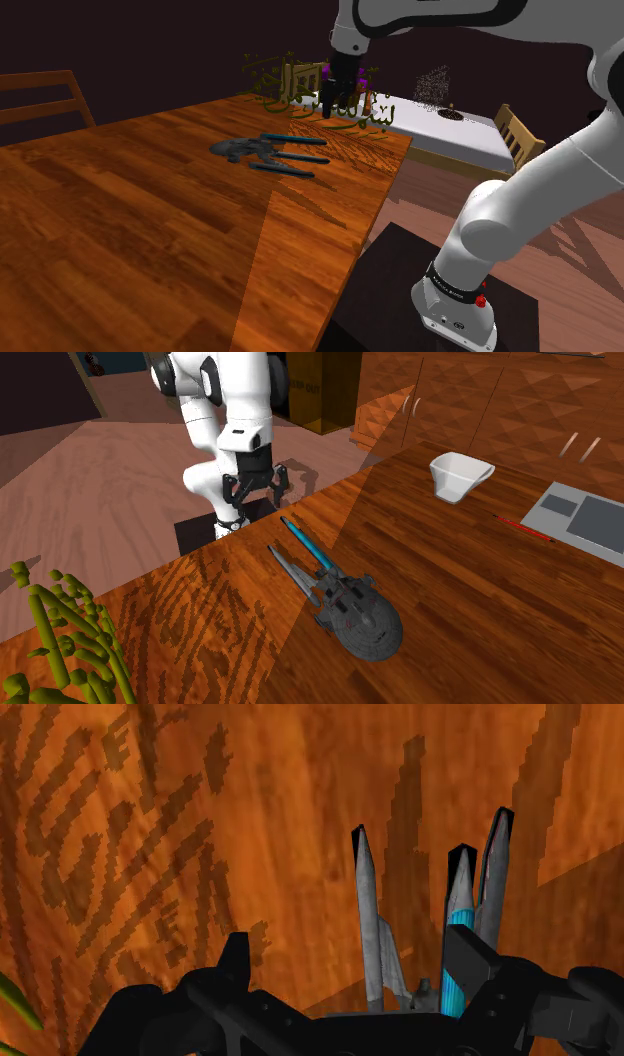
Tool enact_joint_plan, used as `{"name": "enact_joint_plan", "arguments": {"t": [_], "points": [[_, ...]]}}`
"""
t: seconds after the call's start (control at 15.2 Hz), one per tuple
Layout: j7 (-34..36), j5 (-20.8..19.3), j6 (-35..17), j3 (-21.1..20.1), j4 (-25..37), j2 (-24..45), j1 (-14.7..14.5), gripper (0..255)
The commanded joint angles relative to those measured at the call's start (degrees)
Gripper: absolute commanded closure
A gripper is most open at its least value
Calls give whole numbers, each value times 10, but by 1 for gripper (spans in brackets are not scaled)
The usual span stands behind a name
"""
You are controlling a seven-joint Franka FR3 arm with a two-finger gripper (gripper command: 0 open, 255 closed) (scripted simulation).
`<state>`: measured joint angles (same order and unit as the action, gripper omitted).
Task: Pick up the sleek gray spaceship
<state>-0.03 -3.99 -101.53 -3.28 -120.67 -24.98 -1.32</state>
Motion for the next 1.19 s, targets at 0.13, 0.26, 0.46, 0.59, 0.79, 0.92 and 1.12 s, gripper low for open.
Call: {"name": "enact_joint_plan", "arguments": {"t": [0.13, 0.26, 0.46, 0.59, 0.79, 0.92, 1.12], "points": [[1, 8, 0, -9, 70, 94, -7, 0], [3, 11, 4, -15, 110, 142, -11, 0], [7, 14, 14, -23, 177, 216, -18, 0], [9, 15, 24, -29, 225, 266, -23, 0], [12, 15, 45, -36, 307, 344, -32, 0], [14, 14, 64, -41, 368, 398, -39, 0], [15, 14, 58, -42, 381, 423, -42, 0]]}}
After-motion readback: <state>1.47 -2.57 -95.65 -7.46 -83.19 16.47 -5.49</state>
